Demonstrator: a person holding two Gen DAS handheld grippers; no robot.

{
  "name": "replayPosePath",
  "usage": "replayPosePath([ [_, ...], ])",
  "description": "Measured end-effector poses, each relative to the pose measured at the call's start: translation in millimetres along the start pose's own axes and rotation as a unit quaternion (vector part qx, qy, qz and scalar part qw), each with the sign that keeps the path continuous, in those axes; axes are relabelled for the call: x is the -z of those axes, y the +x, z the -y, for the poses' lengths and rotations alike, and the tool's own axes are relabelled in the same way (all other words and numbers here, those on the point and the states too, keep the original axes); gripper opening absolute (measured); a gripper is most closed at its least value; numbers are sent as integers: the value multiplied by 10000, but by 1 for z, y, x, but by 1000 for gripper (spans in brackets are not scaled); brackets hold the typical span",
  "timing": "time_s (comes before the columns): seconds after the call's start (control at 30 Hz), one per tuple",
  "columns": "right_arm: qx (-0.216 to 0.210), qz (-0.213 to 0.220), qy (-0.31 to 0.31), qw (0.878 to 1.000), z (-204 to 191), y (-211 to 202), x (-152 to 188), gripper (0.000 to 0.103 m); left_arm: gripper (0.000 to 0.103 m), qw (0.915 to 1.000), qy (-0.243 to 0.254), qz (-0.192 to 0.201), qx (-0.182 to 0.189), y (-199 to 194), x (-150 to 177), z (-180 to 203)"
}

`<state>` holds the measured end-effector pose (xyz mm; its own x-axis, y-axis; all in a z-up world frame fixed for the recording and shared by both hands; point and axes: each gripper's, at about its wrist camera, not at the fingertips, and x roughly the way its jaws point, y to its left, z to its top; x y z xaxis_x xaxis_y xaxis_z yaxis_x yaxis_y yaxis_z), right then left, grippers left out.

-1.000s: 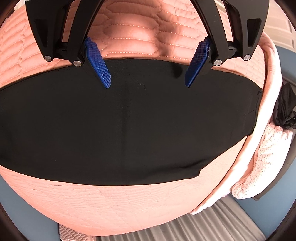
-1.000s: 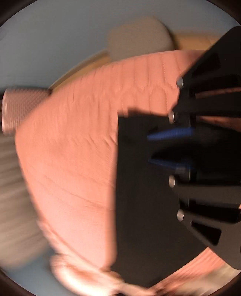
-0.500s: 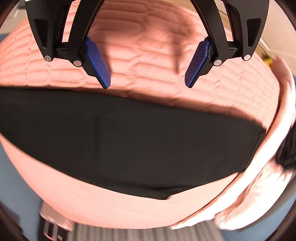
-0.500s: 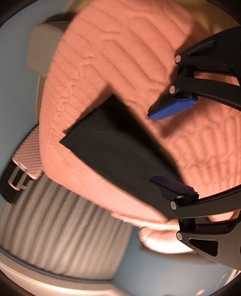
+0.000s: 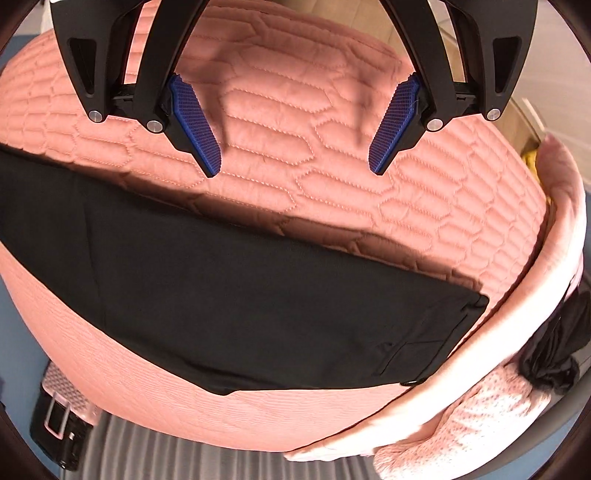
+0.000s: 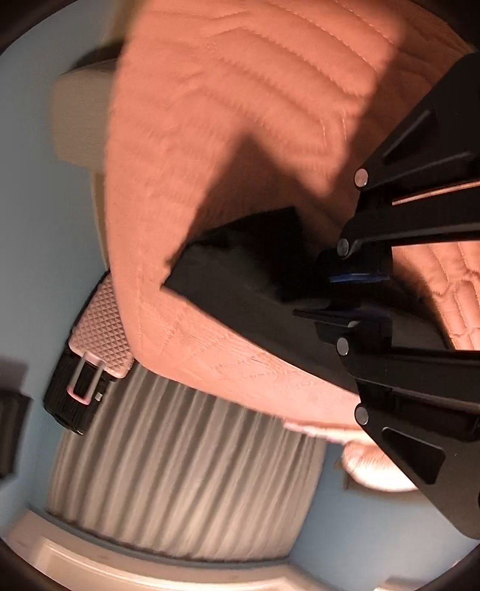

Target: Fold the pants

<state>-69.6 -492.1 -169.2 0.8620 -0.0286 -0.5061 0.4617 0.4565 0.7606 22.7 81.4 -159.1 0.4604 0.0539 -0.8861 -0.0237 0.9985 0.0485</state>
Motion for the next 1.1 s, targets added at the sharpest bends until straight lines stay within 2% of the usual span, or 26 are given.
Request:
replayPosePath([
  [0.07,-42,-145,-715,9973,-47,9,2,10,80,9998,-63,-37,166,7,-5,-4],
  [0.13,-207,-342,-1480,9882,-104,22,10,10,80,9992,-180,-57,350,14,-10,-8],
  [0.2,-513,-731,-2440,9656,-178,42,37,10,80,9986,-222,-13,475,14,-12,-6],
  [0.23,-601,-866,-2653,9584,-196,46,47,10,80,9985,-214,32,506,13,-14,-4],
  [0.3,-867,-1420,-3268,9303,-249,78,89,9,80,9984,-92,167,531,9,-18,2],
  [0.33,-914,-1598,-3434,9210,-261,86,108,10,80,9985,-2,222,510,8,-20,5],
  [0.4,-971,-2150,-3904,8899,-289,122,164,9,80,9980,245,354,461,3,-24,12],
  [0.43,-992,-2318,-3960,8830,-293,132,180,9,80,9976,357,412,434,1,-25,15],
  [0.5,-1013,-2924,-4025,8615,-297,173,228,9,80,9965,566,480,386,-2,-27,20],
  [0.57,-806,-3291,-4203,8418,-293,201,266,10,80,9958,694,484,358,-1,-29,22],
  [0.63,-809,-3108,-4227,8474,-302,201,272,11,80,9946,855,484,342,0,-33,26],
  [0.7,-666,-3148,-4227,8472,-312,198,270,15,80,9928,1016,515,379,-1,-37,30],
  [0.77,-727,-3045,-4302,8467,-321,184,264,19,80,9916,1095,533,424,-1,-41,33],
  [0.83,-771,-3052,-4350,8436,-321,168,269,35,80,9909,1144,555,437,1,-46,36],
  [0.87,-605,-3077,-4508,8357,-320,168,275,51,80,9905,1174,567,426,3,-48,39],
  [0.9,-350,-3043,-4722,8266,-321,164,282,51,80,9900,1216,586,401,4,-49,42],
  [0.93,-290,-2991,-4875,8198,-329,160,287,51,80,9894,1269,600,360,5,-50,45],
  [1.0,-788,-2685,-5077,8148,-347,138,288,49,80,9874,1410,642,321,5,-52,49],
  [1.03,-788,-2592,-5260,8062,-354,134,293,49,80,9868,1441,669,309,4,-52,49],
  [1.07,-599,-2531,-5503,7934,-359,135,301,49,80,9866,1466,662,259,6,-52,47],
  [1.1,-424,-2432,-5633,7885,-362,134,305,49,80,9873,1435,639,221,8,-54,45],
])
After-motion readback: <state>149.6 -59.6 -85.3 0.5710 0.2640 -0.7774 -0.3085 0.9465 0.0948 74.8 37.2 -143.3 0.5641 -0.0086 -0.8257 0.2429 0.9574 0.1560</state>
